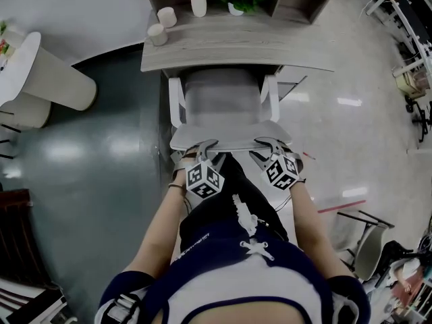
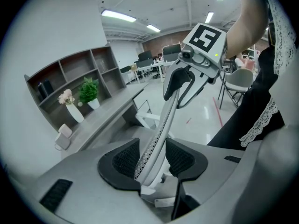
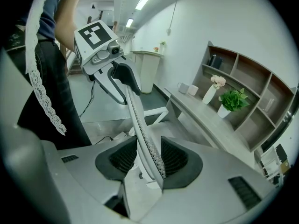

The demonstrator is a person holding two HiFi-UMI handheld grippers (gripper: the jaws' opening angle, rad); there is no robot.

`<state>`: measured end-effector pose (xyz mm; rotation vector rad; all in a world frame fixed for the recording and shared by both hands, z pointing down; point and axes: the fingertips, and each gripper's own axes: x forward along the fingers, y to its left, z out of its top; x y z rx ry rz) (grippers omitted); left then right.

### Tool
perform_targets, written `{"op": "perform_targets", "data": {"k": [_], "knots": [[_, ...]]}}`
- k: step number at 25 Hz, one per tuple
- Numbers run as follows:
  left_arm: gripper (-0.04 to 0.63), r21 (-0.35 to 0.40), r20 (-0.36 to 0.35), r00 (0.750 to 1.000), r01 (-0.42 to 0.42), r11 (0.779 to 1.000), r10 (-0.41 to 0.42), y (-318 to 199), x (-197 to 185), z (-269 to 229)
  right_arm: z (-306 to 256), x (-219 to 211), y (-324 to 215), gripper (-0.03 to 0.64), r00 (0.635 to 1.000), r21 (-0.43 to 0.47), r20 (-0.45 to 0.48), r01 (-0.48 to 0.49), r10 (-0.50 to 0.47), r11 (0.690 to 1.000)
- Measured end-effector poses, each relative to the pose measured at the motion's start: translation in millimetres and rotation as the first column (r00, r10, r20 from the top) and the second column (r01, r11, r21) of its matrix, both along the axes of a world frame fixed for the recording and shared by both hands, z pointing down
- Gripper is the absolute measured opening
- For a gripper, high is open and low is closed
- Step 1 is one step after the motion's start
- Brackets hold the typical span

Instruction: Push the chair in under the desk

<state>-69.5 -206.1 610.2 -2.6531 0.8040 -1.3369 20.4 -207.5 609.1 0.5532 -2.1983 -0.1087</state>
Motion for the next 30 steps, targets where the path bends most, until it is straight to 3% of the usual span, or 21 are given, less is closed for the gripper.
{"op": "perform_targets", "data": {"k": [16, 30], "knots": [[0.170, 0.051, -0.011, 1.000, -0.022, 0.998, 0.023, 0, 6, -3, 0, 6, -5, 0.152, 1.000, 0.002, 0.000, -0.018, 0.018, 1.000], [0.163, 0.053, -0.015, 0.998, -0.053, 0.997, 0.053, -11, 2, -4, 0, 3, -15, 0.152, 0.999, -0.051, -0.010, -0.043, 0.042, 0.998]]}}
